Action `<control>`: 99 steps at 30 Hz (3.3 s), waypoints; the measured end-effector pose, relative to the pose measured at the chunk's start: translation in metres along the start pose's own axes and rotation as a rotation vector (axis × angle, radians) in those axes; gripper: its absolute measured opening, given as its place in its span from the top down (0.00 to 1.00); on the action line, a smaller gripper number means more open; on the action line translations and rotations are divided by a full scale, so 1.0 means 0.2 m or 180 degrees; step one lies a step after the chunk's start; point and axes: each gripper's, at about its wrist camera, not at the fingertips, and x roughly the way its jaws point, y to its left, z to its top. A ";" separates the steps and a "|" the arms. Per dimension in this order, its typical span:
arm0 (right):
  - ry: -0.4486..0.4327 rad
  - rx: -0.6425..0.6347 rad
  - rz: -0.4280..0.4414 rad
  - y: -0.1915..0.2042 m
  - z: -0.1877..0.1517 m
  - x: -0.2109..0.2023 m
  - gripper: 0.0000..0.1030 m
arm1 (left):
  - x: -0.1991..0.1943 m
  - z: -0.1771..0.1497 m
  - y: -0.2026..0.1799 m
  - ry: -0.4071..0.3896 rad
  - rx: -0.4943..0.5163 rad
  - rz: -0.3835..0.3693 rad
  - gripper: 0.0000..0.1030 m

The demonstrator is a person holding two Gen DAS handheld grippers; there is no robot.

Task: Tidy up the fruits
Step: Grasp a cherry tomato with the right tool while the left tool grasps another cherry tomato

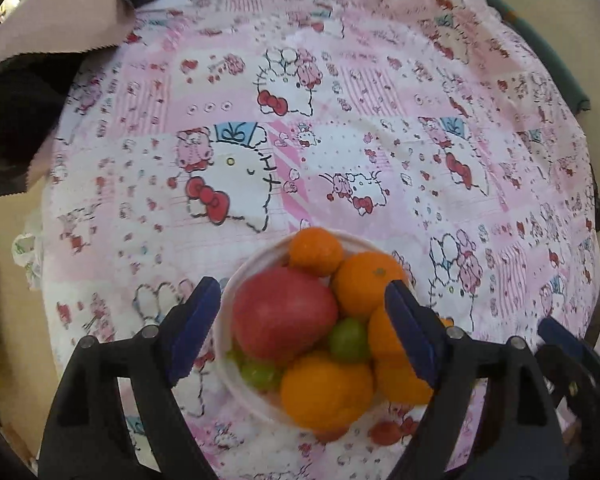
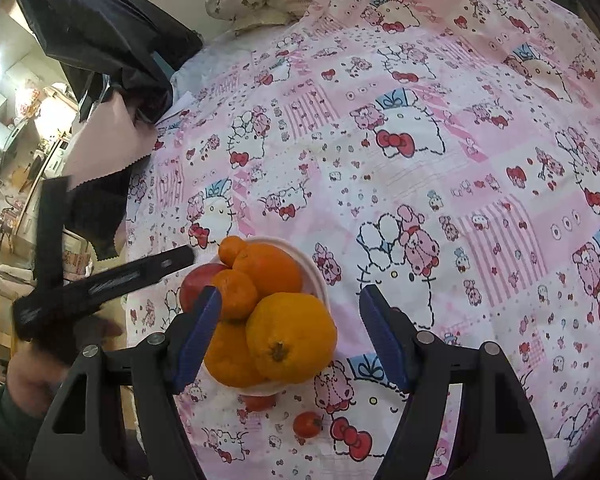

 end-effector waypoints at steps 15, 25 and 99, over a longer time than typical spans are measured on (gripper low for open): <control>-0.0131 -0.0169 0.0161 0.09 -0.17 -0.09 0.27 | -0.33 -0.32 0.05 -0.0525 0.0074 0.0050 0.21; -0.0071 -0.0093 0.0068 0.03 -0.33 -0.12 0.27 | -0.44 -0.56 0.09 -0.0816 0.0047 0.0062 0.21; 0.0581 0.0465 0.0223 -0.13 -0.48 0.11 0.68 | 0.26 -0.85 -0.17 0.0283 0.0415 0.0065 0.35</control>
